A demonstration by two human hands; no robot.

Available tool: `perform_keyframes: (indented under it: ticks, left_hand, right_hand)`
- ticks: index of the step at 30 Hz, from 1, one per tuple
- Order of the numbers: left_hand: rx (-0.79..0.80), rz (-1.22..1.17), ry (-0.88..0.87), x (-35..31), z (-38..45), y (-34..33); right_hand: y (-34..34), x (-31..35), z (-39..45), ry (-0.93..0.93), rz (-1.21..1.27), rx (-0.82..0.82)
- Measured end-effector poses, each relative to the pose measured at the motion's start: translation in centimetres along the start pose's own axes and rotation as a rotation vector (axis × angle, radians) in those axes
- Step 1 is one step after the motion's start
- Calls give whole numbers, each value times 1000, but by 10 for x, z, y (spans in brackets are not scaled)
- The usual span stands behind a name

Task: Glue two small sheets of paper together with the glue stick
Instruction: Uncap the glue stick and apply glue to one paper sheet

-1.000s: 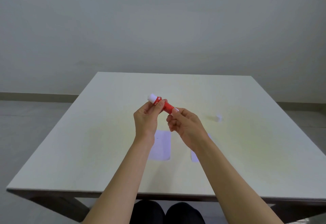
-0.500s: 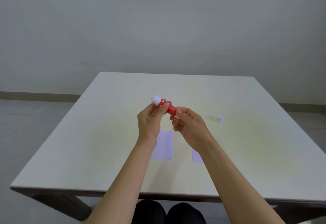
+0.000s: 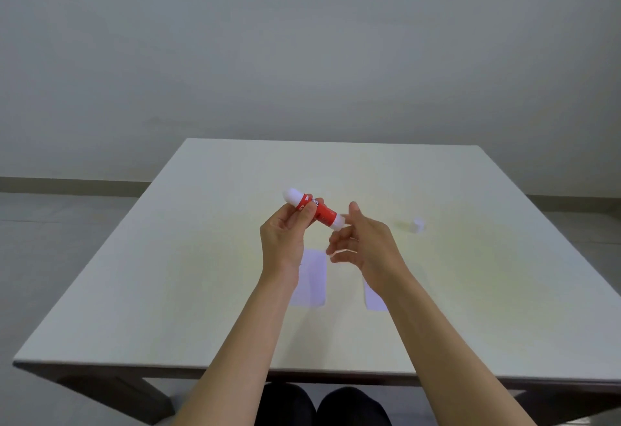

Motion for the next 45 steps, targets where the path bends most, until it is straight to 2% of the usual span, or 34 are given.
perform_keyframes:
  ticks: [3, 5, 9, 12, 15, 19, 21, 23, 26, 29, 33, 35, 39, 45]
  left_hand:
    - [-1, -7, -5, 0, 2, 3]
    - [4, -6, -2, 0, 2, 3]
    - [30, 3, 0, 4, 3, 1]
    - [51, 14, 7, 6, 0, 0]
    - [45, 12, 11, 7, 1, 0]
    - [114, 96, -20, 4, 2, -3]
    - [221, 186, -68, -1, 7, -2]
    - [345, 345, -91, 3, 19, 10]
    - [515, 785, -71, 25, 32, 47]
    - [674, 934, 28, 49, 29, 71]
    - [788, 1243, -109, 64, 24, 64]
    - [804, 1304, -155, 67, 24, 58]
    - [832, 1353, -140, 75, 26, 54]
    - [813, 1449, -212, 86, 27, 59]
  right_hand:
    - [-7, 7, -1, 101, 1, 141]
    - [-7, 6, 0, 108, -14, 150]
    - [-7, -9, 0, -117, 56, 78]
    - [-2, -18, 0, -240, -16, -21]
    - [-4, -16, 1, -188, -31, -4]
    - [-22, -7, 2, -78, 180, 236]
    - [-18, -4, 6, -28, 205, 206]
    - [-5, 1, 10, 30, 194, 96]
    - [17, 11, 14, 127, 47, -28]
    - [25, 12, 16, 166, -121, -78]
    - [11, 0, 17, 173, -291, -51]
    - [3, -5, 17, 198, -430, -45]
    - [-12, -13, 17, 216, -641, 12]
    - [-27, -20, 15, 245, -734, 63]
Point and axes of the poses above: each hand's wrist, its own z-axis towards the middle knuckle, its own y-axis out of the back of the hand, x = y × z, the point moved 8 cm from there along z, towards the middle knuckle, and after that the axes turned 11 degrees about z, right-handed, at the moved point
